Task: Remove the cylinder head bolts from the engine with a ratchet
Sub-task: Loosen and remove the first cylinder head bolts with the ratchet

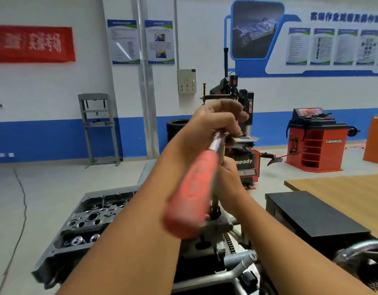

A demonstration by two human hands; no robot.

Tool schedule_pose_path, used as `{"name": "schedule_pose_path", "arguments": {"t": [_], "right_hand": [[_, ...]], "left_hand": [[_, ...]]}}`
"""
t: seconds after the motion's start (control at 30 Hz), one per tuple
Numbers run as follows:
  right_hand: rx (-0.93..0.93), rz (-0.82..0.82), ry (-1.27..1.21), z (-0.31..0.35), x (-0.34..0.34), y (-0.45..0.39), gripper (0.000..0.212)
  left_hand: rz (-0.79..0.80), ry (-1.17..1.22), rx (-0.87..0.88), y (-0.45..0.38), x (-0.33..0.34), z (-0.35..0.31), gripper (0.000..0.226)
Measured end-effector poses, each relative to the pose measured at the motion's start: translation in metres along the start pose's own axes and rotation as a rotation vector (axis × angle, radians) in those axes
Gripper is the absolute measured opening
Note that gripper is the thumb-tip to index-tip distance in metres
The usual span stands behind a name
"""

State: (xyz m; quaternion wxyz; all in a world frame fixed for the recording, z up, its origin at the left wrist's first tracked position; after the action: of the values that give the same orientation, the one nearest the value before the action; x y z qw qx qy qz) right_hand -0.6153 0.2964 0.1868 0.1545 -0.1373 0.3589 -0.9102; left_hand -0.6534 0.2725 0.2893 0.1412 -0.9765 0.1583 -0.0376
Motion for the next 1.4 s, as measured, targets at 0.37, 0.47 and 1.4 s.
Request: {"name": "schedule_pose_path", "arguments": {"t": [0.37,0.47,1.4], "right_hand": [[0.167,-0.048,0.209,-0.022,-0.007,-0.012,0.036],[0.247,-0.05,0.12,-0.036,-0.007,0.005,0.043],[0.305,1.011,0.909,0.15,-0.09,-0.059,0.089]], "left_hand": [[-0.431,0.134,0.019,-0.004,-0.019,0.014,0.014],[-0.82,-0.064,0.278,0.012,-0.01,0.015,0.022],[-0.448,-0.101,0.205,-0.022,-0.006,0.045,0.064]]}}
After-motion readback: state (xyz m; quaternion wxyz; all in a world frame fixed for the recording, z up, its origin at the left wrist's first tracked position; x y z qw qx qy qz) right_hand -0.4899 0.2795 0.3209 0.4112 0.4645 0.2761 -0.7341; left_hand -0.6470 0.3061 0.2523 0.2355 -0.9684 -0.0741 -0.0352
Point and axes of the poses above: each hand's wrist, its own y-axis away from the middle knuckle, its own x-axis out of the palm, z = x × y, the point moved 7 cm from there along -y, towards the middle knuckle, and after that the axes turned 13 degrees about -x, right-handed, at the moved point
